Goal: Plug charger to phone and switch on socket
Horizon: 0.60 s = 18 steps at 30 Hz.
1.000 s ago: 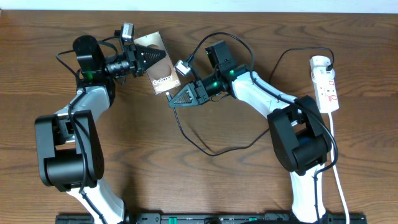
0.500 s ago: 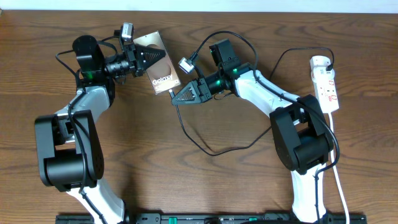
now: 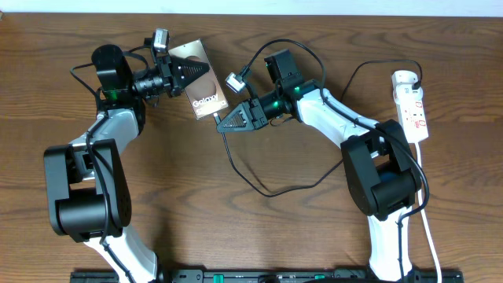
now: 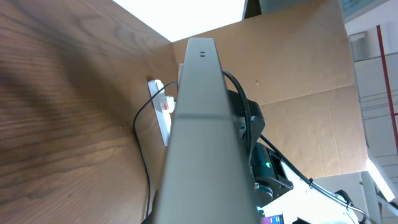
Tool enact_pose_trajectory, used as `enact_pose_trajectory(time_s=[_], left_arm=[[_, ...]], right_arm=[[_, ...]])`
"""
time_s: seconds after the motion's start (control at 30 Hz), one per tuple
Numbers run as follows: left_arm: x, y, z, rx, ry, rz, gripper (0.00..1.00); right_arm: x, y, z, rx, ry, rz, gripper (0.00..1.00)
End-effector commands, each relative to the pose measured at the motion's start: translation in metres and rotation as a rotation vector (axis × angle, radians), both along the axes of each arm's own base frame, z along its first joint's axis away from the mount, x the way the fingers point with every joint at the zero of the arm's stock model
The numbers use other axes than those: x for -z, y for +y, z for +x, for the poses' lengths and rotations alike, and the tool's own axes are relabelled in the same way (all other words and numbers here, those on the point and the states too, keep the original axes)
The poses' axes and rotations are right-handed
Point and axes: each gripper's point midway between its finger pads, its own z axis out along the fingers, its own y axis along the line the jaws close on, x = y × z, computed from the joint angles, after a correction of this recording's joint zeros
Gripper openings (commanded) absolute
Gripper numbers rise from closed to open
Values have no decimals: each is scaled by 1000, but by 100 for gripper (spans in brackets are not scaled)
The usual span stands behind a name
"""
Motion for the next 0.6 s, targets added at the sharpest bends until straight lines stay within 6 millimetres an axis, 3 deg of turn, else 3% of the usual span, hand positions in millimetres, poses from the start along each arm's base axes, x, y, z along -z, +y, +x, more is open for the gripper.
enact_pose_trajectory(time_s=[0.0,0.57], left_arm=[[-14,0,3,-7,-18,-3,7],[-17,-1,1,8,-31,-6,7]], right_arm=[[6,-2,2,5,12,-5,1],[6,-1,1,5,11,-7,1]])
